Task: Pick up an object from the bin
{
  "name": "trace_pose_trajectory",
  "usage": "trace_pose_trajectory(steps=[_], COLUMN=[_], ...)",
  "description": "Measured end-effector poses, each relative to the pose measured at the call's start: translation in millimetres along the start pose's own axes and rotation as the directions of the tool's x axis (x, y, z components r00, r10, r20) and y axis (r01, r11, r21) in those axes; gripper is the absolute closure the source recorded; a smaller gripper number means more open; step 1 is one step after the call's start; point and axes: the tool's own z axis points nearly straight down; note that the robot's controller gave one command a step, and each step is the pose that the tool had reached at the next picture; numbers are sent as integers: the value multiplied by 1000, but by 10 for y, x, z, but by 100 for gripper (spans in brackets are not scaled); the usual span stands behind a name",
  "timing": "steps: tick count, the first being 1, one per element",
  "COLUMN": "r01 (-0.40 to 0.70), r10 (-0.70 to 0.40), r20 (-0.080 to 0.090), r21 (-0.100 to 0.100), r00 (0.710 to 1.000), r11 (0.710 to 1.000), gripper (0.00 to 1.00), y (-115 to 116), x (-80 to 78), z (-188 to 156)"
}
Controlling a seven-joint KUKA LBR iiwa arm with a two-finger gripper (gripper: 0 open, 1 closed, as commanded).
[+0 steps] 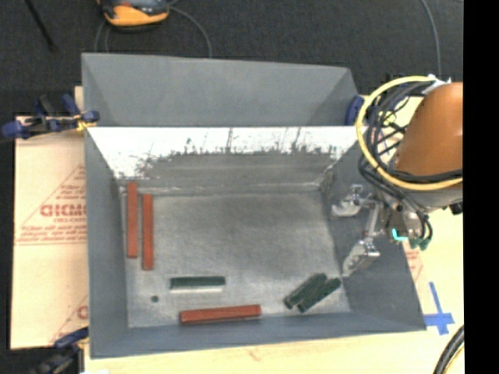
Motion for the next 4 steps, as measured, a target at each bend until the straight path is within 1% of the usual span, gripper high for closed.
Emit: trace_pose_trajectory(steps=[1, 2, 3, 4], r01=[3, 4, 186, 211], r10=[-3, -4, -186, -211], r20=[8, 8, 17, 13], r21=[2, 1, 7, 3], r00=[1000, 1000, 982, 977], r11=[1000, 1000, 982, 977], gripper=[0, 0, 0, 0], y=[4, 4, 23, -155], x=[-16, -16, -527, -298], z=[-39, -37, 482, 1128])
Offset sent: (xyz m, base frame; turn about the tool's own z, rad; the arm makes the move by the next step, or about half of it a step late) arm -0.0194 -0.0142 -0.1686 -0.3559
